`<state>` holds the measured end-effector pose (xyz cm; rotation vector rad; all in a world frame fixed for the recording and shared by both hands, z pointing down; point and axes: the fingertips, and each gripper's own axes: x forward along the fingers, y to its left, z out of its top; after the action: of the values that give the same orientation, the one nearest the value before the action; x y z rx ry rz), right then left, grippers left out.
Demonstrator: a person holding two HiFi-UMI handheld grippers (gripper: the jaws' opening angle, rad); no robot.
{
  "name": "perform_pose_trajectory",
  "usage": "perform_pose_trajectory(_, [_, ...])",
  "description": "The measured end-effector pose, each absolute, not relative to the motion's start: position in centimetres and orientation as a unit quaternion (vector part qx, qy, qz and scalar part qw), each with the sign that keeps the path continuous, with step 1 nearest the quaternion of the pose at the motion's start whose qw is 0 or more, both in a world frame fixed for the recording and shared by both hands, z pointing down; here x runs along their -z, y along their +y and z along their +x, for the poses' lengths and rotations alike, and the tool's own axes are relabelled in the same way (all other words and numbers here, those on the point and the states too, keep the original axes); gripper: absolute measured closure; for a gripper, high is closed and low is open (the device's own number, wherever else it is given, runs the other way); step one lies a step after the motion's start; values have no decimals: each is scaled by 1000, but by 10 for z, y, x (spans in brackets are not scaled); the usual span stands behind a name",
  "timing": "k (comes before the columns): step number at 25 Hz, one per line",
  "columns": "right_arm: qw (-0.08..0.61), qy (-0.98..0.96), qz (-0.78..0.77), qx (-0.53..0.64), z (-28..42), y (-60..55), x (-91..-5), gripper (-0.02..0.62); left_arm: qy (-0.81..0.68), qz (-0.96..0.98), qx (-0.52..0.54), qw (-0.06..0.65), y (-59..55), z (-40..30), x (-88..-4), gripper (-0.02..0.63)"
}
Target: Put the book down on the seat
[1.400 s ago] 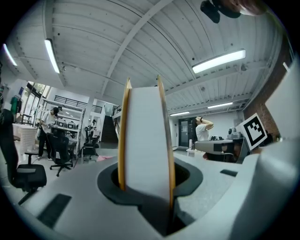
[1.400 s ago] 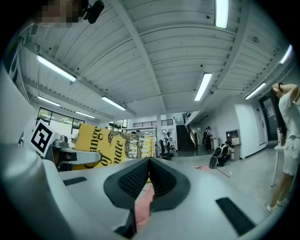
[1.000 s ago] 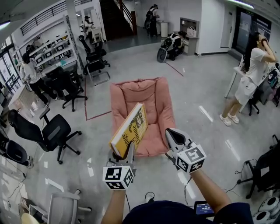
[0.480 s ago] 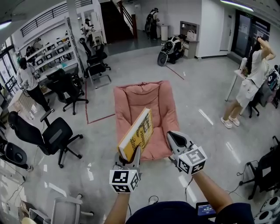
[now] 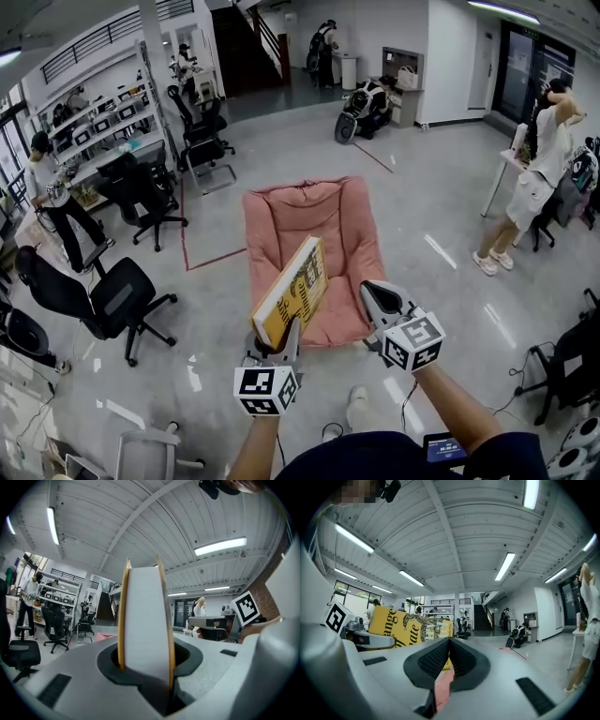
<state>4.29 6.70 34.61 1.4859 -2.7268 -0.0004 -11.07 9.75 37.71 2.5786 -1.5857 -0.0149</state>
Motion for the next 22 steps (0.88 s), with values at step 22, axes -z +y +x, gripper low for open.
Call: perform_pose_trajectory(22, [-6,-873,486,-28,85,-2,-356,577,-515,855,-9,62,31,-69,-383,459])
